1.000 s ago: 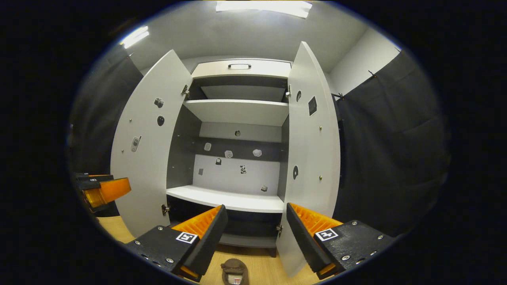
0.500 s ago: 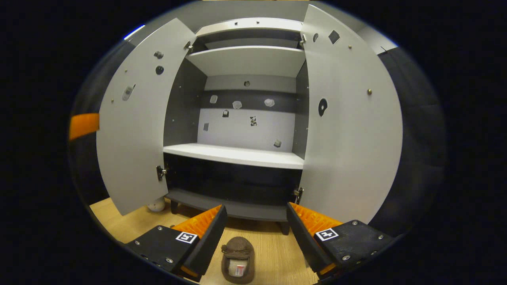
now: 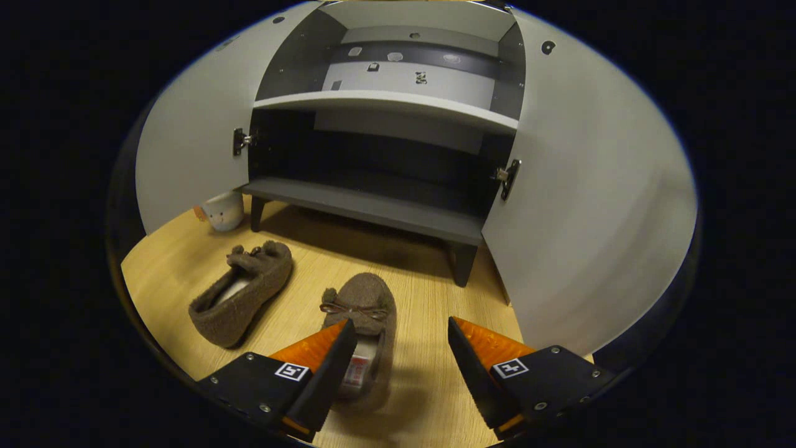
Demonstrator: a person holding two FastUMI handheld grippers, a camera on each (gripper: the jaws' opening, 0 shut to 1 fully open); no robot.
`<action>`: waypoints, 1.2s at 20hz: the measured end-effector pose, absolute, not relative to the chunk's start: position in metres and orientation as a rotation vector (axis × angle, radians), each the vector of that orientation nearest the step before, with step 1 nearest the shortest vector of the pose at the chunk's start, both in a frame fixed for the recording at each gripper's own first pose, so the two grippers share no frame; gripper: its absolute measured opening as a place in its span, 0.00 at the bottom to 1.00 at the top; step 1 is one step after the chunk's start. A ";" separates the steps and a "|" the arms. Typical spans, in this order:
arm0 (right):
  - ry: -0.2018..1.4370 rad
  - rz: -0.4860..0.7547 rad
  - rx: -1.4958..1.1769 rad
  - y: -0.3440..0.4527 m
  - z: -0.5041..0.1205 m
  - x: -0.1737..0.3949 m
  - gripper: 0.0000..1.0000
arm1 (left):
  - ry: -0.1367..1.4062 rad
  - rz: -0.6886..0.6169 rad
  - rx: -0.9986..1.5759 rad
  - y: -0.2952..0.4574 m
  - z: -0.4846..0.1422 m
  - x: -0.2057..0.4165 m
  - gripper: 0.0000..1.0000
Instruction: Grab one shoe with the right hand and put it into the shoe cabinet, grab the other shoe with the left hand and put it into the shoe cabinet; then close the right door with the right hand and the left door with the left hand.
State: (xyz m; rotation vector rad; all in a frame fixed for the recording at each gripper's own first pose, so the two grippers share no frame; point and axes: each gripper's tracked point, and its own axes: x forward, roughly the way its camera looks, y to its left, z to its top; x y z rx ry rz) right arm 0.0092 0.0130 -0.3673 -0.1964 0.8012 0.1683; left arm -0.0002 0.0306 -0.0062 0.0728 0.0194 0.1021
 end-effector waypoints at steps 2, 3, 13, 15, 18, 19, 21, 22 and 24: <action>0.835 0.168 -0.217 0.008 -0.386 0.005 0.91 | 0.026 0.101 0.072 0.030 -0.009 -0.001 0.96; 0.852 0.171 -0.226 0.009 -0.397 0.006 0.90 | 0.029 0.101 0.074 0.031 -0.010 0.000 0.96; 0.925 0.209 -0.179 0.019 -0.457 0.034 0.70 | 0.033 0.098 0.082 0.028 -0.013 0.003 0.96; 0.920 0.217 -0.125 0.029 -0.461 0.033 0.54 | 0.029 0.102 0.094 0.030 -0.012 0.003 0.96; 0.879 0.238 -0.175 0.033 -0.459 0.034 0.27 | 0.023 0.108 0.100 0.031 -0.011 0.004 0.96; 0.874 0.234 -0.188 0.033 -0.459 0.034 0.25 | 0.025 0.107 0.099 0.031 -0.011 0.004 0.96; 0.876 0.201 -0.199 0.027 -0.460 0.036 0.14 | 0.024 0.109 0.097 0.031 -0.011 0.003 0.96; 0.874 0.197 -0.184 0.030 -0.459 0.037 0.06 | 0.025 0.109 0.096 0.031 -0.012 0.004 0.96; 0.874 0.186 -0.186 0.027 -0.457 0.039 0.04 | 0.027 0.106 0.096 0.030 -0.013 0.004 0.96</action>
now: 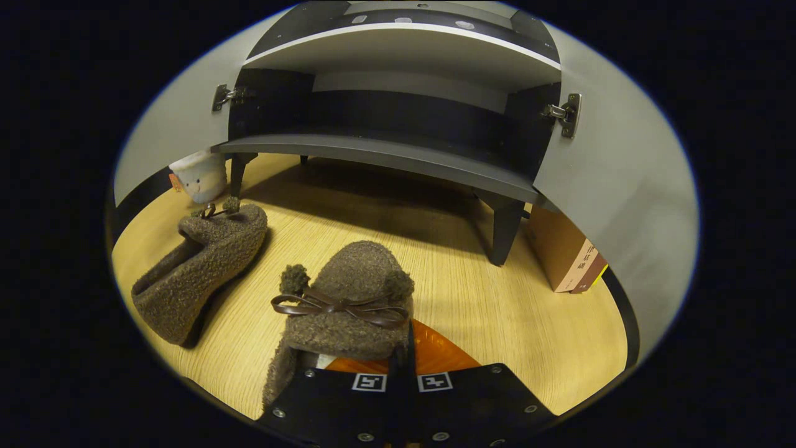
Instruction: Grab one shoe with the right hand and put it into the shoe cabinet, grab the other shoe with the left hand and put it into the shoe cabinet; then close the right door with the right hand and the left door with the left hand.
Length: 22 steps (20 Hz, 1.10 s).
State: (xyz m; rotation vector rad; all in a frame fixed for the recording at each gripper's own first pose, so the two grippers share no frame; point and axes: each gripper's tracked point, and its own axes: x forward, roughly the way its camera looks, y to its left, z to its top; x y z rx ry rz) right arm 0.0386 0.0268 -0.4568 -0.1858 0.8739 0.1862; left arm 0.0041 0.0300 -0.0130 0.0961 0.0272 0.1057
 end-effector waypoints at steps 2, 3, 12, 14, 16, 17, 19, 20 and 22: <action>0.863 0.181 -0.186 0.026 -0.450 0.037 0.04 | 0.026 0.101 0.099 0.029 -0.013 0.006 0.94; 0.854 0.177 -0.183 0.025 -0.445 0.036 0.04 | 0.023 0.099 0.100 0.028 -0.012 0.006 0.97; 0.683 0.097 -0.097 0.020 -0.346 0.027 0.04 | 0.028 0.063 0.093 0.016 -0.018 0.012 0.96; 0.610 0.074 -0.073 0.021 -0.304 0.026 0.04 | 0.031 0.055 0.094 0.013 -0.021 0.014 0.94; 0.532 0.067 -0.047 0.028 -0.254 0.034 0.04 | 0.034 0.046 0.093 0.010 -0.024 0.014 0.94; 0.489 0.067 -0.033 0.031 -0.228 0.042 0.03 | 0.039 0.040 0.092 0.008 -0.025 0.014 0.96; 0.417 0.064 -0.005 0.036 -0.177 0.066 0.03 | 0.048 0.030 0.091 0.005 -0.029 0.015 0.99; 0.394 0.059 0.008 0.037 -0.155 0.080 0.03 | 0.048 0.027 0.091 0.005 -0.030 0.014 0.97; 0.358 0.059 0.032 0.038 -0.116 0.109 0.04 | 0.042 0.026 0.091 0.005 -0.029 0.012 0.96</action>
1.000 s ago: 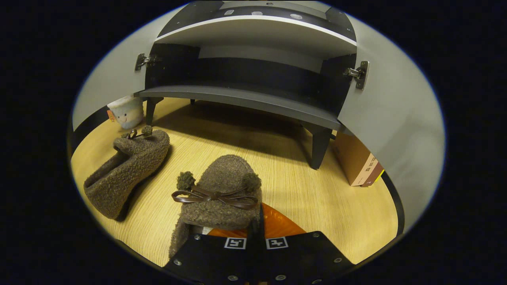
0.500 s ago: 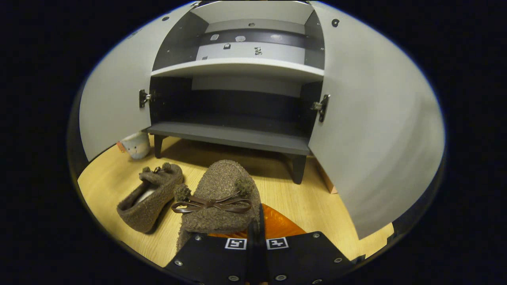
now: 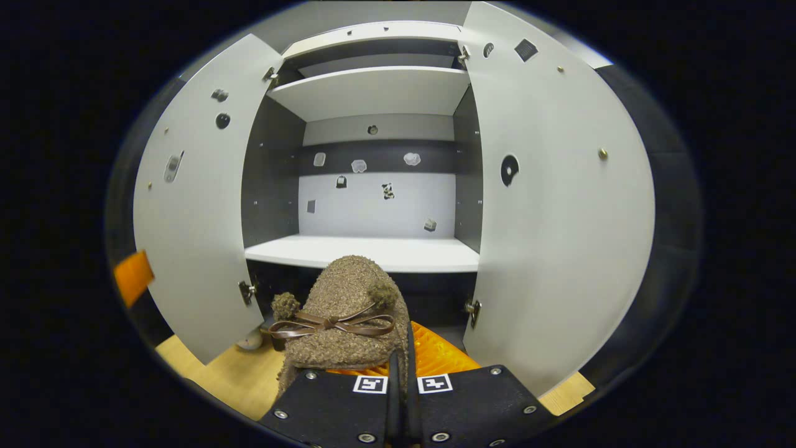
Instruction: Grab one shoe with the right hand and put it into the shoe cabinet, grab the other shoe with the left hand and put it into the shoe cabinet; then close the right door with the right hand and the left door with the left hand.
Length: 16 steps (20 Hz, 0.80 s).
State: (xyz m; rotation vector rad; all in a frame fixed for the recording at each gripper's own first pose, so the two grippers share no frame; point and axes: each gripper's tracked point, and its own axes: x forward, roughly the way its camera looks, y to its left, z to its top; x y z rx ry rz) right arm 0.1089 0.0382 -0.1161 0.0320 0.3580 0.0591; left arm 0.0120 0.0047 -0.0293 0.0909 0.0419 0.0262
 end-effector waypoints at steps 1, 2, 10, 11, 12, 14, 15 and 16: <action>0.326 0.043 0.035 0.035 -0.098 0.126 0.04 | 0.039 0.027 0.091 0.005 -0.029 0.011 0.96; 0.309 0.030 0.034 0.032 -0.084 0.143 0.03 | 0.038 0.030 0.092 0.005 -0.029 0.010 0.96; 0.365 -0.054 0.082 0.036 -0.063 0.295 0.03 | 0.035 0.019 0.098 0.004 -0.024 0.003 0.96; 0.394 -0.062 0.064 0.036 -0.072 0.311 0.03 | 0.029 0.017 0.098 0.004 -0.022 0.002 0.96; 0.430 -0.065 0.051 0.037 -0.082 0.324 0.03 | 0.026 0.016 0.100 0.004 -0.021 0.001 0.94; 0.482 -0.080 0.030 0.039 -0.101 0.351 0.03 | 0.016 0.014 0.099 0.004 -0.018 -0.001 0.96; 0.499 -0.092 0.022 0.039 -0.109 0.365 0.04 | 0.013 0.018 0.099 0.006 -0.017 -0.002 0.96; 0.524 -0.097 0.014 0.040 -0.119 0.374 0.03 | 0.014 0.021 0.099 0.007 -0.017 -0.003 0.96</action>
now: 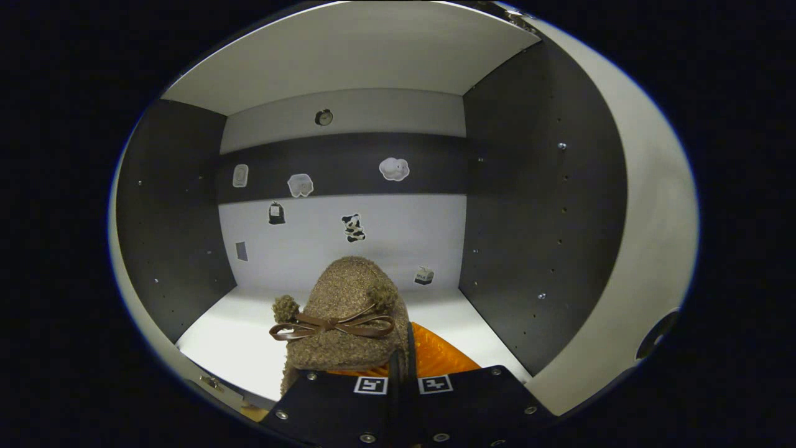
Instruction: Grab one shoe with the right hand and put it into the shoe cabinet, grab the other shoe with the left hand and put it into the shoe cabinet; then close the right door with the right hand and the left door with the left hand.
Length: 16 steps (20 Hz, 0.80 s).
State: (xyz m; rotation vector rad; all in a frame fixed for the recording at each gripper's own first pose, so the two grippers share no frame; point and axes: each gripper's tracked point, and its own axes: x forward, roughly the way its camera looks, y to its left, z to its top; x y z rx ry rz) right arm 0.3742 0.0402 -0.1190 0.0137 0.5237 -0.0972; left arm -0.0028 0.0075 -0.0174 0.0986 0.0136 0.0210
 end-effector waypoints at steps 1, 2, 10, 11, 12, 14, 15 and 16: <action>0.556 -0.097 0.004 0.041 -0.128 0.381 0.03 | 0.017 0.026 0.098 0.010 -0.018 -0.003 0.96; 0.590 -0.101 0.001 0.041 -0.138 0.385 0.03 | 0.023 0.030 0.097 0.012 -0.021 -0.003 0.96; 0.705 -0.146 0.033 0.033 -0.182 0.400 0.07 | 0.059 0.064 0.089 0.027 -0.032 -0.006 0.96; 0.713 -0.142 0.044 0.034 -0.184 0.400 0.07 | 0.060 0.065 0.088 0.028 -0.033 -0.005 0.96; 0.721 -0.135 0.047 0.035 -0.186 0.400 0.10 | 0.061 0.065 0.087 0.028 -0.034 -0.006 0.96; 0.726 -0.132 0.046 0.033 -0.187 0.400 0.16 | 0.057 0.061 0.087 0.028 -0.033 -0.004 0.96; 0.731 -0.131 0.052 0.032 -0.188 0.399 0.19 | 0.056 0.060 0.088 0.028 -0.033 -0.004 0.96; 0.740 -0.129 0.056 0.032 -0.189 0.399 0.17 | 0.056 0.058 0.089 0.027 -0.034 -0.003 0.96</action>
